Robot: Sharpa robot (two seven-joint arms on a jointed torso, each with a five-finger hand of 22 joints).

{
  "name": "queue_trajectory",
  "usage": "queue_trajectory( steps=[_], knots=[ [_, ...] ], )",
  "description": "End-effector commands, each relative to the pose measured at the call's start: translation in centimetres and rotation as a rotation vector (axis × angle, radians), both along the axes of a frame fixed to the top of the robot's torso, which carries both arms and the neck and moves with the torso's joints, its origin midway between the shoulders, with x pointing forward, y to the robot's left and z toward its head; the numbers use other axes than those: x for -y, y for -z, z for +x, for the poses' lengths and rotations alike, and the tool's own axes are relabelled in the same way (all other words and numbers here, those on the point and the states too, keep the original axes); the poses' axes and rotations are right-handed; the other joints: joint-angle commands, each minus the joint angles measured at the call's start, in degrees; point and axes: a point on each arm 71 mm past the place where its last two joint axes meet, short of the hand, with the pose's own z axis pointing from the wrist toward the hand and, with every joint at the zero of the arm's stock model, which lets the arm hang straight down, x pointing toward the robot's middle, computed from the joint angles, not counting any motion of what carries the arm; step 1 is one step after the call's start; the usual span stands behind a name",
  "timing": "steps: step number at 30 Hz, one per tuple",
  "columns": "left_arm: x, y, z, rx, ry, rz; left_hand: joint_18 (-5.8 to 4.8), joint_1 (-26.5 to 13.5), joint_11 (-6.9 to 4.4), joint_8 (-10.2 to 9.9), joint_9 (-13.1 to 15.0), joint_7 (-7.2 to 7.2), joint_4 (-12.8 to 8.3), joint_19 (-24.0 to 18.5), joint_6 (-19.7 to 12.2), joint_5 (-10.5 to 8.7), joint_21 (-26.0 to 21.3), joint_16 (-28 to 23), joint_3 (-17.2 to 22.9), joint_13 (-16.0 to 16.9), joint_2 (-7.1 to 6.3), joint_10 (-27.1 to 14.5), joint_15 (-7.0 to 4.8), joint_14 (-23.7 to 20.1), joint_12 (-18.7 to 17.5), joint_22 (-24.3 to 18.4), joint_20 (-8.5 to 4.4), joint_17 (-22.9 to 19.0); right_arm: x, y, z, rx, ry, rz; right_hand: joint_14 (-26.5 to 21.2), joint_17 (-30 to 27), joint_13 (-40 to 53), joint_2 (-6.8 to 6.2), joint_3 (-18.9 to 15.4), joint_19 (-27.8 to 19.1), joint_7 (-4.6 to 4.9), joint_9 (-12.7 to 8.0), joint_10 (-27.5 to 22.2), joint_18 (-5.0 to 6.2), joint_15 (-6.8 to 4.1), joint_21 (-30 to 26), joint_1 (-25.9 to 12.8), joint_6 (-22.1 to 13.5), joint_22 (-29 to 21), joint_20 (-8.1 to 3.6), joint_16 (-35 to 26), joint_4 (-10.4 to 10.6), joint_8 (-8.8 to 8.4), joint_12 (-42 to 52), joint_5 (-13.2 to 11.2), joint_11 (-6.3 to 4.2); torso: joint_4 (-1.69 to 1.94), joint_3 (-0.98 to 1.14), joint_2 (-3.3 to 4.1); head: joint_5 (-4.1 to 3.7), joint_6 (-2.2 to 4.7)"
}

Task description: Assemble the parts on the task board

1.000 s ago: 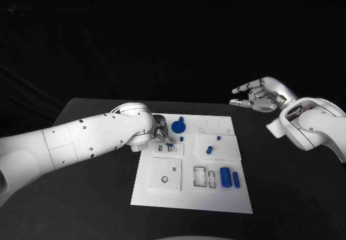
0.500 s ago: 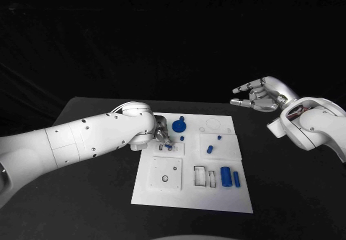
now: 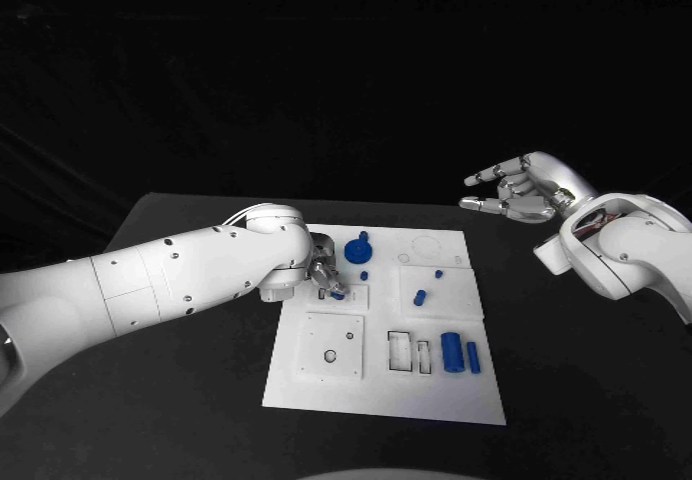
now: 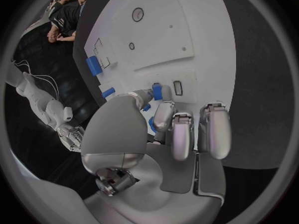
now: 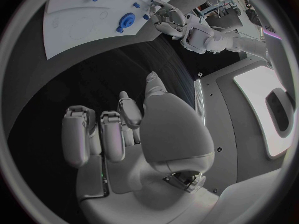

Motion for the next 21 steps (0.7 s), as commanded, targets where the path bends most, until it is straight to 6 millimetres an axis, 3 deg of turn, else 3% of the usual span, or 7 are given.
queue_trajectory(
  steps=[1,10,21],
  knots=[
    [0.01,0.34,-0.21,-0.028,0.019,0.033,-0.53,0.43,0.03,0.20,0.05,-0.22,-9.29,2.92,0.04,0.23,0.40,0.17,9.46,0.08,0.28,0.59,0.22,5.93,0.25,5.07,-0.10,15.09,-0.15,0.08,-0.03,-0.006,-0.014,-0.010,4.70,9.62,-0.04,0.59,-0.29,-0.03,-0.02,0.01,-0.08,0.43,-0.33,-0.19,-0.20,0.27,-0.07,-0.14,-0.24,-0.05,0.01,0.07,0.22,-0.26,-0.02,-0.02,-0.02,0.07,-0.06],
    [0.37,0.41,-0.17,-0.035,0.024,0.033,-0.53,0.10,0.04,0.21,0.09,-0.23,-9.24,2.91,0.19,0.24,0.38,0.17,9.54,0.15,0.35,0.69,0.23,5.93,0.31,5.04,-0.10,15.09,-0.22,0.08,-0.04,-0.006,-0.016,-0.009,4.70,9.62,-0.04,0.59,-0.29,-0.03,-0.02,0.01,-0.08,0.43,-0.33,-0.19,-0.20,0.27,-0.07,-0.14,-0.24,-0.05,0.01,0.07,0.22,-0.26,-0.05,0.01,0.03,0.00,-0.18],
    [0.49,0.78,0.09,-0.057,0.021,0.039,-0.58,-5.39,-0.42,0.20,0.47,-0.96,-6.73,3.02,1.73,-0.11,0.46,0.17,6.06,0.53,1.41,1.12,-0.09,5.93,0.64,5.37,-0.33,15.09,-0.27,0.07,-0.08,-0.006,-0.018,-0.009,4.68,9.54,-0.10,0.62,-0.35,-0.04,-0.02,0.01,-0.11,0.44,-0.33,-0.21,-0.27,0.28,-0.10,-0.14,-0.29,-0.03,0.01,0.01,0.23,-0.25,-0.07,0.06,0.02,-0.09,-0.46]
  ],
)
